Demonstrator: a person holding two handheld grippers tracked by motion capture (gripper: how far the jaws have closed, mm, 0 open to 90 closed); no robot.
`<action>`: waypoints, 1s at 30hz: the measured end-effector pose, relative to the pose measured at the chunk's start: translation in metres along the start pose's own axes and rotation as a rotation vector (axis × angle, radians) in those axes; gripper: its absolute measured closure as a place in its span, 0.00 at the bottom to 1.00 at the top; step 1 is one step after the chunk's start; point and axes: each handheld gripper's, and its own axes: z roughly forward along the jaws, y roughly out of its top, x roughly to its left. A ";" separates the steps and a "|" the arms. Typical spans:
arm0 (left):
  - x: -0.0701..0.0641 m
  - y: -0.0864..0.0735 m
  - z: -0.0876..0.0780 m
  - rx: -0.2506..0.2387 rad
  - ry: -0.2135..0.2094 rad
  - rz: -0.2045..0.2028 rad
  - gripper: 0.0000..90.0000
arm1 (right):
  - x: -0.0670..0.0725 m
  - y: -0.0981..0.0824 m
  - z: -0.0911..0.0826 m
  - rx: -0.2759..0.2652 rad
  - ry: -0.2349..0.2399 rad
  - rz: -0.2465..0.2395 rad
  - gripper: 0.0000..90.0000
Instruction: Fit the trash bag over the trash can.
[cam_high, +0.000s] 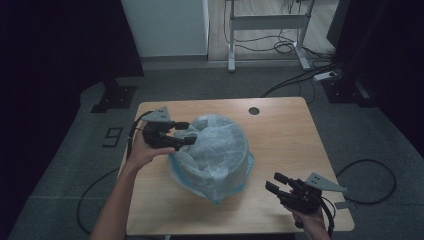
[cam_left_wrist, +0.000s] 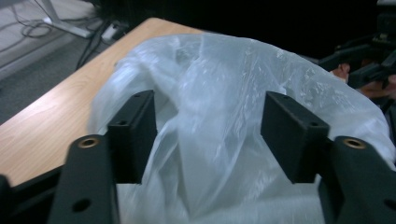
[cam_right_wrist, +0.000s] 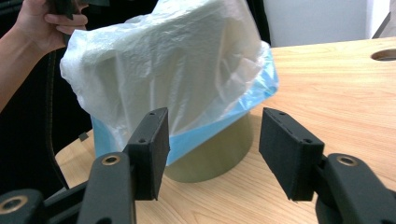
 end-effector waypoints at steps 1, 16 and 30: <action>0.000 0.004 0.005 0.014 -0.013 0.009 0.45 | -0.002 -0.001 -0.002 -0.006 0.002 0.004 0.49; -0.009 0.041 0.082 0.342 -0.098 0.100 0.52 | -0.017 -0.003 -0.019 -0.037 -0.023 0.047 0.52; -0.018 0.044 0.120 0.543 -0.074 0.133 0.46 | -0.019 -0.006 -0.022 -0.021 -0.030 0.055 0.51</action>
